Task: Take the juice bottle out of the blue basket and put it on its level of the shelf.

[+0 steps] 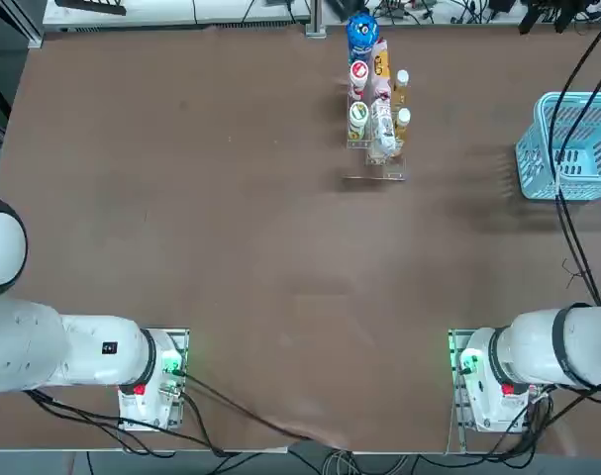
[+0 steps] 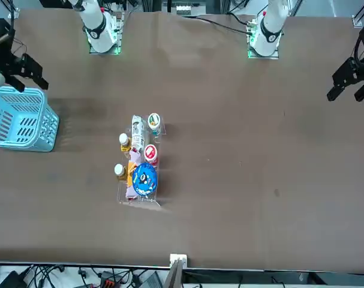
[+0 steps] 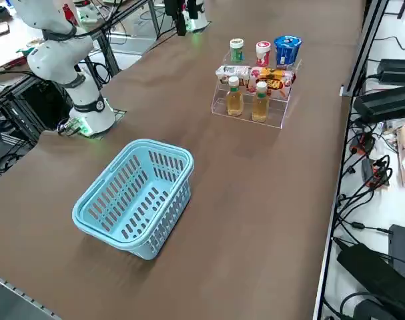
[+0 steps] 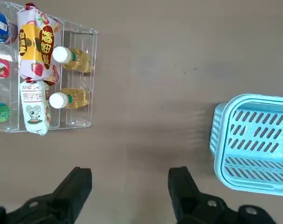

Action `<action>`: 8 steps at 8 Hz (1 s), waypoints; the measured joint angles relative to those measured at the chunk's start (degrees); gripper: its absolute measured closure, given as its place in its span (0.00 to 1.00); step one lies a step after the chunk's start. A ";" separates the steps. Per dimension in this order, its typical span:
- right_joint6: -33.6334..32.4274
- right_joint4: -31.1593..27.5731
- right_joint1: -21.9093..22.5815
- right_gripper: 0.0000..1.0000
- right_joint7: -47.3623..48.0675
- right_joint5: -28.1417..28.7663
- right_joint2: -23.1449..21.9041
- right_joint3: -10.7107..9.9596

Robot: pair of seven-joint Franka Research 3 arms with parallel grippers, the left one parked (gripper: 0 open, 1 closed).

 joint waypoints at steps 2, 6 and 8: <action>0.01 -1.00 -0.07 0.00 0.00 0.00 -1.73 0.00; 0.02 -1.36 1.13 0.00 0.00 0.00 -2.16 -0.82; 0.02 -1.53 4.91 0.00 -0.03 0.00 -2.06 -4.60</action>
